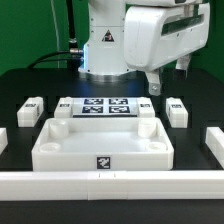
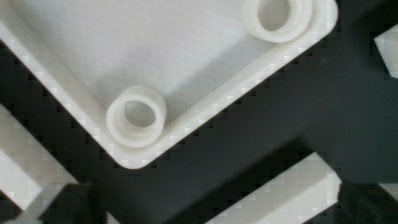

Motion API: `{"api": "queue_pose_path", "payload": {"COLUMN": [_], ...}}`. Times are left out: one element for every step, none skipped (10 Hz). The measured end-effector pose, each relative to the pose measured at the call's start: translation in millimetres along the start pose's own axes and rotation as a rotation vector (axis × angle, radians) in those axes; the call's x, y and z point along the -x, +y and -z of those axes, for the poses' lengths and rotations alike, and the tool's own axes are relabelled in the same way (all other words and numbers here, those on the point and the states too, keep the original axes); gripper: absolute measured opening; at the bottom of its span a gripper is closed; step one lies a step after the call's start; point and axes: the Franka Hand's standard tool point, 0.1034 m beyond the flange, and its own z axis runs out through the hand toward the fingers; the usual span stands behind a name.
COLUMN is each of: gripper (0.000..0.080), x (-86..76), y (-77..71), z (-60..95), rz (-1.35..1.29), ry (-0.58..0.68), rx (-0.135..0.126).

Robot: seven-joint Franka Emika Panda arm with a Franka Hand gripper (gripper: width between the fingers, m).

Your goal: Assemble desk

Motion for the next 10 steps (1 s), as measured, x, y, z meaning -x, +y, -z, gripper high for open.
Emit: {"api": "queue_pose_path", "payload": {"gripper": [0.0649,0.0649,0.0649,0.0649,0.0649,0.0649,0.0649,0.0649,0.0649,0.0649], "x": [0.0,0.0,0.0,0.0,0.1,0.2,1.3,12.9,32.1,51.4], "y": [0.0,0.0,0.0,0.0,-0.1,-0.1,0.3,1.1,-1.4,-5.1], "z": [0.0,0.0,0.0,-0.2,-0.3,-0.4,-0.8,-2.7,-5.2,-7.3], "rz": [0.0,0.0,0.0,0.0,0.0,0.004,0.03,0.129,0.27,0.38], "ry": [0.0,0.0,0.0,0.0,0.0,0.0,-0.001,-0.004,-0.009,-0.017], "rx": [0.0,0.0,0.0,0.0,0.0,-0.001,-0.001,-0.003,-0.009,-0.022]}}
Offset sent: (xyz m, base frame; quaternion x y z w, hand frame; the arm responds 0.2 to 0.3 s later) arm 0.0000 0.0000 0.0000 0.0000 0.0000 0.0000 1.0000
